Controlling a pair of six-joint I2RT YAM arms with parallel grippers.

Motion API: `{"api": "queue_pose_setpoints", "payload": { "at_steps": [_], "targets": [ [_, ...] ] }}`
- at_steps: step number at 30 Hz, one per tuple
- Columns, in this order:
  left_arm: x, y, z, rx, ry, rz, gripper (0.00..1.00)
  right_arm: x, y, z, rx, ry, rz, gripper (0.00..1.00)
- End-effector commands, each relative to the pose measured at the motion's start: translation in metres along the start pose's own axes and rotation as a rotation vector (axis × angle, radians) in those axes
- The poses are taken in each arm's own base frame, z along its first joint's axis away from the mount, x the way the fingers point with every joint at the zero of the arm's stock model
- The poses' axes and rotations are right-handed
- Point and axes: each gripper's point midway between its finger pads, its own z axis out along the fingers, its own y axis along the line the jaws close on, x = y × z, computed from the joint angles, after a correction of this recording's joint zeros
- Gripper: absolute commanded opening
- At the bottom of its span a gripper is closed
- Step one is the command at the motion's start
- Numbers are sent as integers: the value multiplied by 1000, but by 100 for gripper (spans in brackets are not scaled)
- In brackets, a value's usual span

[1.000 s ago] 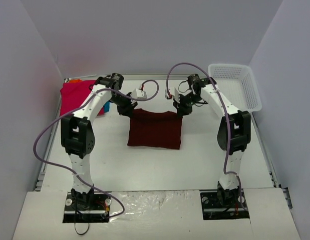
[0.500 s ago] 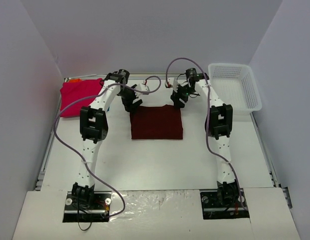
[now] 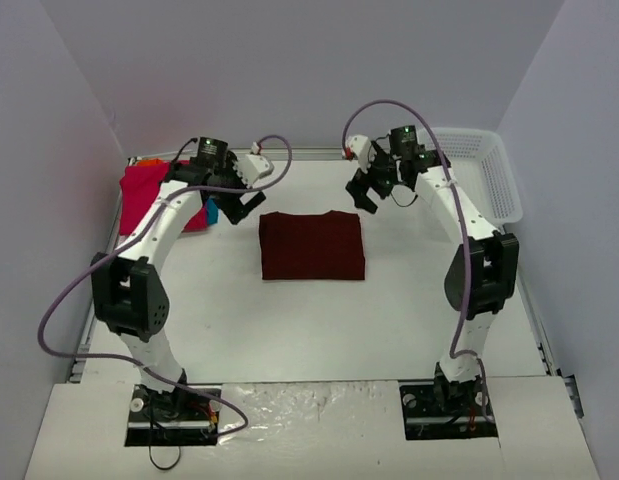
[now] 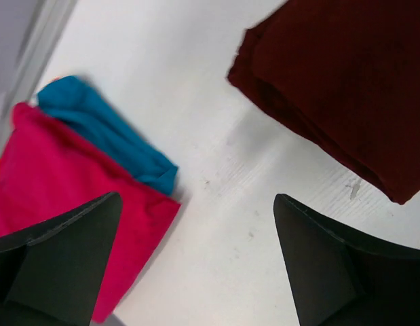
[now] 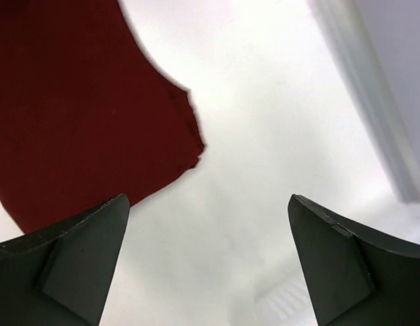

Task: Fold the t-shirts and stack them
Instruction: Fold the long partially folded tshirt into a neat square, then put the neatly folded tshirt into the corner of the board with the left arm

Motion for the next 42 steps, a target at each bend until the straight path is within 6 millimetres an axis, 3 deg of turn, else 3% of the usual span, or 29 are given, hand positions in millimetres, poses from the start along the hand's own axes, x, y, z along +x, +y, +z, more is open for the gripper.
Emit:
{"api": "queue_pose_setpoints", "payload": {
  "at_steps": [1, 3, 4, 6, 7, 8, 11, 17, 21, 22, 25, 28, 32, 35, 42],
  "targets": [
    [6, 37, -41, -263, -20, -185, 94, -33, -8, -34, 310, 71, 84, 100],
    [11, 29, -56, -275, -36, -257, 94, -35, 17, -36, 325, 105, 58, 100],
    [21, 15, -51, -239, -27, -290, 94, -21, 32, -36, 329, 134, 66, 100],
    [23, 6, -62, -231, -59, -333, 94, -18, 57, -29, 288, 127, 51, 100],
    [37, -2, -58, -210, -46, -395, 94, -25, 76, -27, 265, 111, 27, 100],
    [32, -12, -64, -154, -95, -414, 94, -13, 92, -19, 236, 133, 18, 100],
    [42, -20, -74, -77, -176, -572, 94, -7, 127, -8, 163, 148, -26, 100],
    [68, -8, -110, 13, -320, -875, 94, -15, 145, 7, 148, 176, -88, 93],
    [84, -27, -105, 54, -266, -903, 94, -32, 172, 28, 136, 196, -166, 83],
    [86, -27, -106, 39, -264, -902, 94, -32, 188, 40, 108, 213, -186, 77],
    [94, -26, -107, -3, -277, -903, 94, -36, 204, 61, 105, 249, -232, 66],
    [98, -27, -106, -5, -267, -916, 94, -42, 226, 81, 71, 268, -270, 62],
    [102, -22, -105, -22, -238, -922, 94, -38, 248, 104, 43, 315, -318, 62],
    [107, -20, -102, -33, -219, -900, 94, -22, 261, 125, 18, 376, -352, 62],
    [116, -25, -98, -26, -180, -911, 94, -19, 260, 146, 42, 415, -378, 65]
  ]
}}
